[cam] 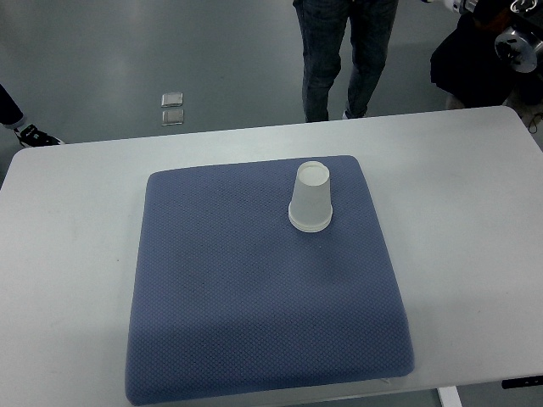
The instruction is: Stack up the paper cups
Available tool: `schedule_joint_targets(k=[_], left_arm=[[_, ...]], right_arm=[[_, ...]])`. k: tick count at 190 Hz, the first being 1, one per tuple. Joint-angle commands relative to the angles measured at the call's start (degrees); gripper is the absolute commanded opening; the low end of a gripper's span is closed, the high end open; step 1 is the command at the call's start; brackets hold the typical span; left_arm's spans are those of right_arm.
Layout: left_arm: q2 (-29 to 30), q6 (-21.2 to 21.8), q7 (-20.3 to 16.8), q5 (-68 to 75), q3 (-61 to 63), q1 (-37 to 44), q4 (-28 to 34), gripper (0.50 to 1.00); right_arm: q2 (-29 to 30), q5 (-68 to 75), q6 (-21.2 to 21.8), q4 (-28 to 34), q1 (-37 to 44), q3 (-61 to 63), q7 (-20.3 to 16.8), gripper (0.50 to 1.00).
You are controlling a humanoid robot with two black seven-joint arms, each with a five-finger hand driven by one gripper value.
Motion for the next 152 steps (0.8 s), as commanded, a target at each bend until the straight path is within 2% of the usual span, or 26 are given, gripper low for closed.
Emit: schedule_joint_targets(k=[1,37,69,125,152], left_arm=[[0.0,0.0,0.0,0.0,0.0,0.0,0.1,1.000],[0.0,0.0,0.0,0.0,0.0,0.0,0.0,1.000],[0.0,0.0,0.0,0.0,0.0,0.0,0.0,1.000],[0.0,0.0,0.0,-0.1,0.0,0.0,0.0,1.000],[0.0,0.0,0.0,0.0,0.0,0.0,0.0,1.000]], right_arm=[[0.1,6.9,-2.7,-1.1,-1.3,0.2,-0.3,0.913],[1.0,22.7,-8.2,-3.3,-4.9,0.2,-0.3,0.913],[2.8,31.3,-13.6,-3.7,-8.0,0.4,-0.3,0.913],[6.9,37.5,-16.9,-3.7,-14.7,9.7,-0.3,0.913],[9.2,37.5,-16.2,-3.7,-17.9,12.4,-0.2,0.913]])
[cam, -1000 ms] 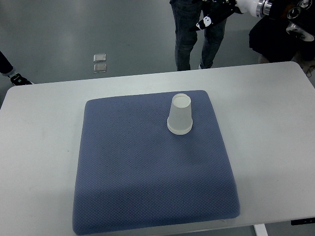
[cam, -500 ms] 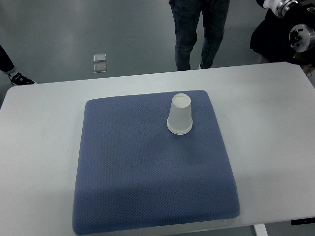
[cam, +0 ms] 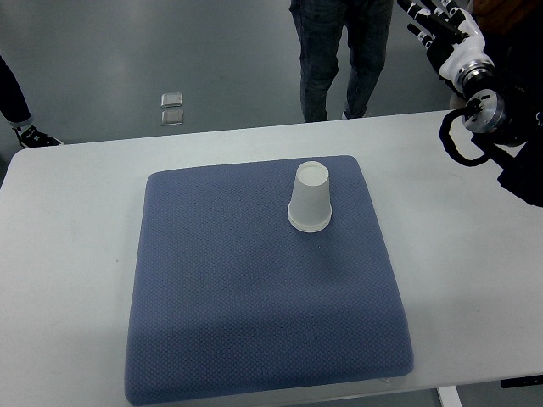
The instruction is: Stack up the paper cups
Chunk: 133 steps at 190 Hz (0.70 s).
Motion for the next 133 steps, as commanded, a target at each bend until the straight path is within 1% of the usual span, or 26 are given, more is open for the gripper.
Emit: schedule_joint_targets(k=[1,31,57,112,133], left_arm=[[0.0,0.0,0.0,0.0,0.0,0.0,0.0,1.000],[0.0,0.0,0.0,0.0,0.0,0.0,0.0,1.000],[0.0,0.0,0.0,0.0,0.0,0.0,0.1,1.000],[0.0,0.0,0.0,0.0,0.0,0.0,0.1,1.000],[0.0,0.0,0.0,-0.1,0.0,0.0,0.0,1.000]], right_arm=[[1.4,0.0,0.6,0.0,-2.2,1.7,0.1,0.913],[2.4,-1.4,2.6,-0.5,-5.7,1.7,1.4,0.913],[3.0,-1.8,2.6,-0.4,-8.1,2.0,3.5,0.913],[3.4,-2.0,2.1,-0.3,-8.6,2.1,3.9,0.913],[3.6,-1.9,1.1,-0.3,-8.6,2.3,4.0,0.913]])
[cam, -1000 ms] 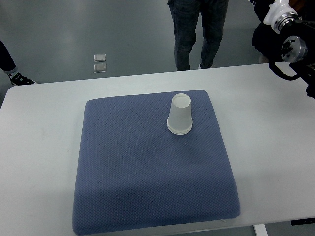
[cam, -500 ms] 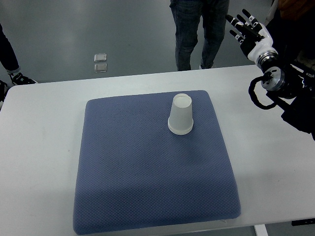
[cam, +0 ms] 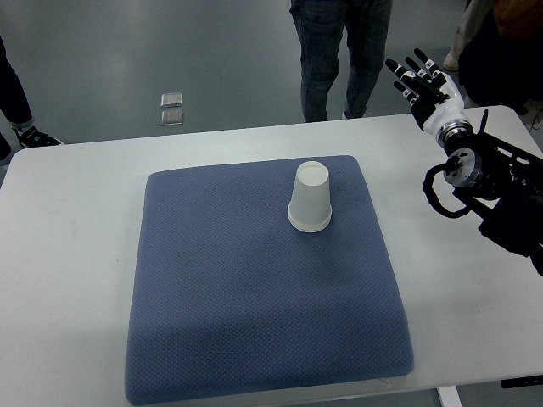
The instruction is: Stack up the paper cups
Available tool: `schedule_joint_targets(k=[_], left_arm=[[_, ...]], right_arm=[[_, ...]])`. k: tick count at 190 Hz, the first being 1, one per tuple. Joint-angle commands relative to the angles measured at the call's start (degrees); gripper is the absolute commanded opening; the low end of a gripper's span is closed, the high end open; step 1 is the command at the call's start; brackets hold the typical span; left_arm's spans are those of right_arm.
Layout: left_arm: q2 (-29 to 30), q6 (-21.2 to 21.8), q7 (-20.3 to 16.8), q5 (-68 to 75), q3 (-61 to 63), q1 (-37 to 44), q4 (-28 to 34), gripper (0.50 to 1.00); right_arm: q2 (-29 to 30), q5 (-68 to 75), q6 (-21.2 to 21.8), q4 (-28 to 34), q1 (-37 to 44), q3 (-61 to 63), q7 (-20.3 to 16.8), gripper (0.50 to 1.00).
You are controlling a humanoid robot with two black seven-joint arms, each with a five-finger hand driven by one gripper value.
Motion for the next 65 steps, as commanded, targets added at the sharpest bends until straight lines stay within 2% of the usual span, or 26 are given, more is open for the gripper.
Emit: schedule_joint_targets(k=[1,65], left_arm=[[0.0,0.0,0.0,-0.1,0.0,0.0,-0.1,1.000],[0.0,0.0,0.0,0.0,0.0,0.0,-0.1,1.000]], right_arm=[[0.2,0.1,-0.8,0.0,0.0,0.2,0.1,0.913],[2.3,0.5,-1.4,0.8,-2.1,1.1,2.1,0.913]])
